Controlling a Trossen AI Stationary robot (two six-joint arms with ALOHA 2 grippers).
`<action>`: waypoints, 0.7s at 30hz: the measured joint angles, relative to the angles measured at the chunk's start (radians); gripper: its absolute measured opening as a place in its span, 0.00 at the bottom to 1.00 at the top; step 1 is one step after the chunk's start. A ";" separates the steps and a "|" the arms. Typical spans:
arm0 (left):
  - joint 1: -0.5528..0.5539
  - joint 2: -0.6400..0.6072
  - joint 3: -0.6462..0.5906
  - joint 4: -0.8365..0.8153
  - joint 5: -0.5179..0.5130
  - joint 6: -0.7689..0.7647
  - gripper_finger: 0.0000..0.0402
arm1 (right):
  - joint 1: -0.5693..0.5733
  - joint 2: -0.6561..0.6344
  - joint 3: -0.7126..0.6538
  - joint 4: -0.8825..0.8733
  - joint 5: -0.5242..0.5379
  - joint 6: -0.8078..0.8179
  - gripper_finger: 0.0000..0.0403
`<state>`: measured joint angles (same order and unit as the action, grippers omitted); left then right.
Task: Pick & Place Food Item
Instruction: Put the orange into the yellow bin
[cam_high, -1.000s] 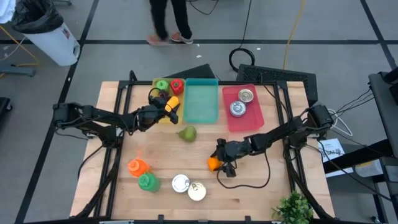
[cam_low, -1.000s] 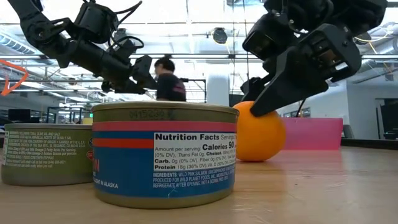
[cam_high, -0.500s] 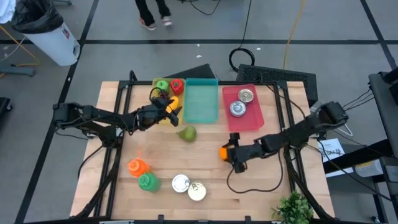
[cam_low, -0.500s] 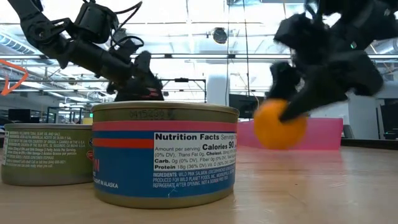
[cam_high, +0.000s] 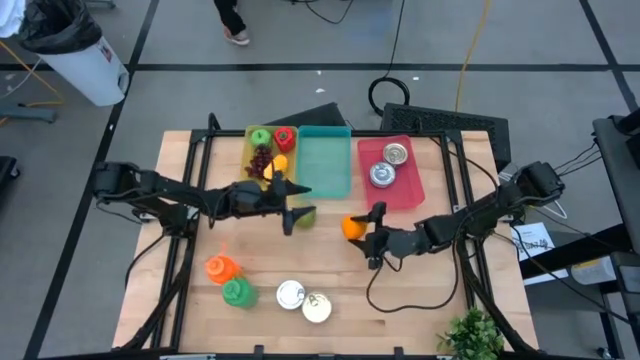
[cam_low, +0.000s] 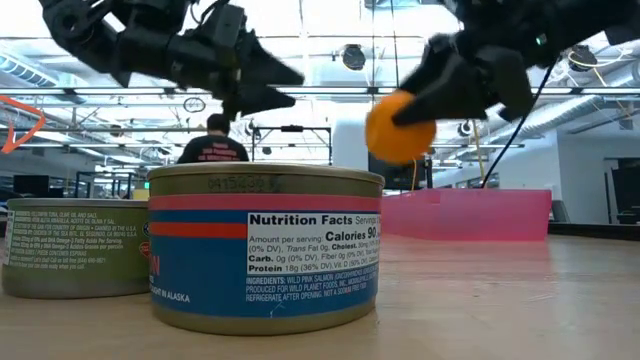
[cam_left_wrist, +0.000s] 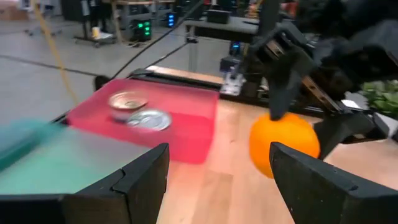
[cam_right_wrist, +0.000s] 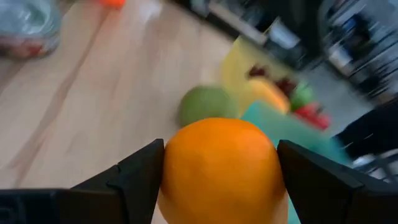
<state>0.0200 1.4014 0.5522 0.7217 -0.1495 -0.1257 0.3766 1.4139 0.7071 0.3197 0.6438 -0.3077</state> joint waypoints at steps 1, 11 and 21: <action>-0.007 0.015 0.018 -0.001 0.001 0.005 0.72 | 0.007 0.000 0.000 0.037 0.020 -0.048 0.69; -0.019 0.165 0.202 0.004 0.134 -0.267 0.69 | 0.148 -0.001 0.001 0.345 0.254 -0.510 0.69; -0.040 0.301 0.350 0.003 0.296 -0.357 0.67 | 0.206 -0.003 0.001 0.414 0.348 -0.625 0.69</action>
<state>-0.0201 1.7025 0.9026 0.7249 0.1466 -0.4826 0.5827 1.4105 0.7082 0.7334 0.9913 -0.9328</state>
